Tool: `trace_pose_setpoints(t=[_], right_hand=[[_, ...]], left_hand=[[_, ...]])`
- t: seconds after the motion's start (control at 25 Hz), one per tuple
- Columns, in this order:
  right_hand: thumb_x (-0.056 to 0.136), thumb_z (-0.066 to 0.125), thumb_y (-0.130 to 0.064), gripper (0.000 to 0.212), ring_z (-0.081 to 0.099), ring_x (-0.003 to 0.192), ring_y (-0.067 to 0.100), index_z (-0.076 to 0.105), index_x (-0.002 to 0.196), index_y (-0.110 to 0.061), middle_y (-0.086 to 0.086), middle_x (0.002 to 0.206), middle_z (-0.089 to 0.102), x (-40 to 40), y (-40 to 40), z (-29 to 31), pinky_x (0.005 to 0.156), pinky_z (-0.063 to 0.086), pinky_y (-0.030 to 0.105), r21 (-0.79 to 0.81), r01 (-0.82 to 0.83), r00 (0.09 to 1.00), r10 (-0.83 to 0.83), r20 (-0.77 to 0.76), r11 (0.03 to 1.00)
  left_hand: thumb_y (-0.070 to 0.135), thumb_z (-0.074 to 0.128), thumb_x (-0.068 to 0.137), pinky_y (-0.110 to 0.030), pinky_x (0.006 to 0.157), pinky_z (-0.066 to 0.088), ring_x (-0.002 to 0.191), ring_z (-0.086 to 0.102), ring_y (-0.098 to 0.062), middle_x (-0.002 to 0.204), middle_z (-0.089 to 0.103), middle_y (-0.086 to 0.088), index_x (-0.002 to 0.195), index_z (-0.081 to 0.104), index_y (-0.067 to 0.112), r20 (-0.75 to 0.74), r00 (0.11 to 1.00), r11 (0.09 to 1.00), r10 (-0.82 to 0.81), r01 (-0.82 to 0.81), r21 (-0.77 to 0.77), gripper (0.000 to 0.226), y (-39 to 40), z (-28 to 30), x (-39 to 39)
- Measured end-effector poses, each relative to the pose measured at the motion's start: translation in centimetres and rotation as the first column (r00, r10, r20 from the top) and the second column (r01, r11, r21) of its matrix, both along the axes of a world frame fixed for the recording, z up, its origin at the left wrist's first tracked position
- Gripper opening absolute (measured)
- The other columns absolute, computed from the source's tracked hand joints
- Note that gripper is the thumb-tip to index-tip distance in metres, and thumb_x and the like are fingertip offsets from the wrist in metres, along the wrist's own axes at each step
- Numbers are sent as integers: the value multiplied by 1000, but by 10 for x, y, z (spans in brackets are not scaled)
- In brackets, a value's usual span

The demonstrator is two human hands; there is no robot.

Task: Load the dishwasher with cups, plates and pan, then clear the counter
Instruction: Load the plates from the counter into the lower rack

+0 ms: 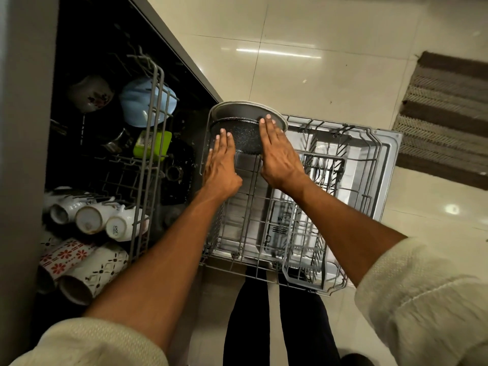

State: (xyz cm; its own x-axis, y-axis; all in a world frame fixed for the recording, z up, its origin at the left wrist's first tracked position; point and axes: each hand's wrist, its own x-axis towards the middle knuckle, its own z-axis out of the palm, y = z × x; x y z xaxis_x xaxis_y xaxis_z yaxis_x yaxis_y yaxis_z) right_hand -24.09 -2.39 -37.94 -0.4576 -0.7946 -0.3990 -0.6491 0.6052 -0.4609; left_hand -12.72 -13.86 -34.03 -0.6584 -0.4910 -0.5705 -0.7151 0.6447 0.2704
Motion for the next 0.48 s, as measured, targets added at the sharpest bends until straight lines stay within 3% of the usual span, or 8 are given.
trace_pose_setpoints(t=[0.16,0.48], right_hand=[[92,46,-14,89,-9,155,27,-12,158,-7,17,166,-16,18,18,25,127,7,42,63,-123,991,126,-53,990],[104,30,-41,79,-20,152,26,-19,156,-8,13,159,-29,87,64,120,123,-11,38,160,-260,957,277,-89,952]], left_hand=[[2,64,78,-38,125,0,153,-12,-22,165,-15,-10,158,-5,8,-30,998,998,-56,56,-21,105,21,20,14],[18,56,92,-36,124,-4,152,-15,-17,164,-18,-6,157,-10,13,-31,999,1000,-16,15,-15,93,89,81,56]])
